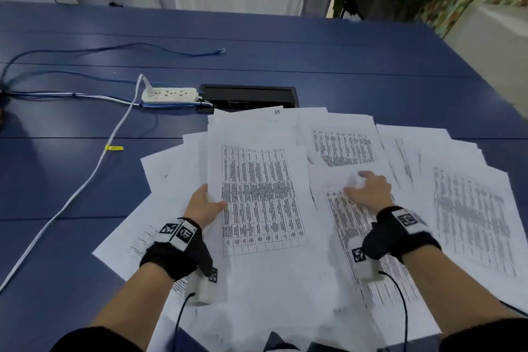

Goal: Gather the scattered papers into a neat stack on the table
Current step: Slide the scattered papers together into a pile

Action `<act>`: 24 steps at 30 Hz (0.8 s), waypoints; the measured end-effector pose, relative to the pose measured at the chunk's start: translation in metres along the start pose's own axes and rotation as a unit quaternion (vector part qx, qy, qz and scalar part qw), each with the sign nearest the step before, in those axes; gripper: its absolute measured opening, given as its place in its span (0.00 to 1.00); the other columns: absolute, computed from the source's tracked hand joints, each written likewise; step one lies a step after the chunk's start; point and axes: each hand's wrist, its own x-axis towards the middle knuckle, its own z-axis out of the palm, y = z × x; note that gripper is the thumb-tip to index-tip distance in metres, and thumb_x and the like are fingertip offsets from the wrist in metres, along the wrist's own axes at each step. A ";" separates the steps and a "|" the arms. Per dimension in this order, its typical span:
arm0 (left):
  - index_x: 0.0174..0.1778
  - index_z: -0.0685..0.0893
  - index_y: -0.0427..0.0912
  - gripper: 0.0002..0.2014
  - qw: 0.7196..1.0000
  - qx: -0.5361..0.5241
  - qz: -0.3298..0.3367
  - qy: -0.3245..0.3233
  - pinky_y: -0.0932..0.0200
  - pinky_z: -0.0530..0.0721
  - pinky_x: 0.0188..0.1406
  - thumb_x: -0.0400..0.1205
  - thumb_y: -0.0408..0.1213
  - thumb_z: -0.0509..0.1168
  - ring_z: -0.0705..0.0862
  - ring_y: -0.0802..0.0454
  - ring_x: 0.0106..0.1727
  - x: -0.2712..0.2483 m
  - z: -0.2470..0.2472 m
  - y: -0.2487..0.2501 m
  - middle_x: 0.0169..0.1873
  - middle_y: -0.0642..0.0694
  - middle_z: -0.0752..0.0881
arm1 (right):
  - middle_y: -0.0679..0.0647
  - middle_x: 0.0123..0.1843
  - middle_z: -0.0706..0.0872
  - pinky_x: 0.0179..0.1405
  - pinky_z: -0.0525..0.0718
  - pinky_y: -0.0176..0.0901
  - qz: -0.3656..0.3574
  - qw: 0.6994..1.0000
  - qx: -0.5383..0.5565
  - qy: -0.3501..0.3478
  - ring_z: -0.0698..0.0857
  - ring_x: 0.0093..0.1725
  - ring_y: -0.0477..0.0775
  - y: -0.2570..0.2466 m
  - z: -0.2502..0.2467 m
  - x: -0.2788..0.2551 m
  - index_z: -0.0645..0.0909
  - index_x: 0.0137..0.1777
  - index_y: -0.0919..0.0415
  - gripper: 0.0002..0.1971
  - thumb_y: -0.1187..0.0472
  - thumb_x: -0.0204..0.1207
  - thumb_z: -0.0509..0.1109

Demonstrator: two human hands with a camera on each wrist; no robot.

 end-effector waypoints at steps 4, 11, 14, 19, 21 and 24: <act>0.73 0.70 0.32 0.27 1.000 -0.003 -0.013 -0.018 0.41 0.71 0.73 0.77 0.30 0.69 0.77 0.37 0.69 0.002 -0.002 -0.005 0.71 0.34 0.76 | 0.71 0.79 0.56 0.78 0.61 0.58 0.124 0.986 -0.109 -0.015 0.57 0.80 0.70 0.041 -0.019 0.003 0.55 0.78 0.66 0.53 0.33 0.64 0.73; 0.71 0.70 0.28 0.25 0.999 0.002 -0.036 -0.021 0.44 0.72 0.72 0.79 0.30 0.66 0.76 0.37 0.69 -0.003 0.001 0.002 0.68 0.34 0.77 | 0.69 0.77 0.60 0.75 0.65 0.60 0.162 0.983 -0.087 0.009 0.61 0.78 0.69 0.043 -0.020 0.012 0.52 0.77 0.70 0.63 0.27 0.55 0.74; 0.73 0.68 0.28 0.25 0.997 -0.040 -0.046 -0.046 0.48 0.71 0.71 0.80 0.29 0.65 0.76 0.40 0.70 -0.006 -0.001 0.005 0.71 0.36 0.76 | 0.69 0.72 0.69 0.71 0.73 0.57 0.148 0.988 -0.043 0.019 0.70 0.72 0.67 0.040 -0.015 0.016 0.56 0.75 0.73 0.65 0.25 0.51 0.74; 0.74 0.64 0.28 0.24 0.995 -0.074 -0.015 -0.064 0.60 0.67 0.64 0.82 0.25 0.60 0.71 0.52 0.64 -0.013 0.005 0.027 0.65 0.51 0.69 | 0.64 0.60 0.81 0.62 0.81 0.55 0.121 0.992 -0.004 0.031 0.80 0.61 0.63 0.032 -0.004 0.022 0.71 0.63 0.70 0.64 0.18 0.37 0.71; 0.75 0.63 0.30 0.26 0.997 -0.055 -0.011 -0.052 0.54 0.67 0.71 0.81 0.29 0.63 0.70 0.52 0.66 -0.010 -0.004 0.031 0.75 0.48 0.65 | 0.67 0.68 0.74 0.70 0.72 0.57 0.124 0.991 -0.029 0.044 0.72 0.70 0.66 0.029 -0.008 0.017 0.68 0.68 0.71 0.59 0.23 0.49 0.73; 0.70 0.69 0.27 0.22 0.999 -0.022 -0.025 -0.015 0.51 0.71 0.65 0.81 0.28 0.63 0.75 0.48 0.63 -0.001 -0.015 0.026 0.70 0.38 0.75 | 0.69 0.76 0.65 0.74 0.64 0.60 0.136 0.989 -0.036 0.048 0.63 0.77 0.68 0.031 -0.012 0.013 0.59 0.74 0.73 0.60 0.26 0.56 0.72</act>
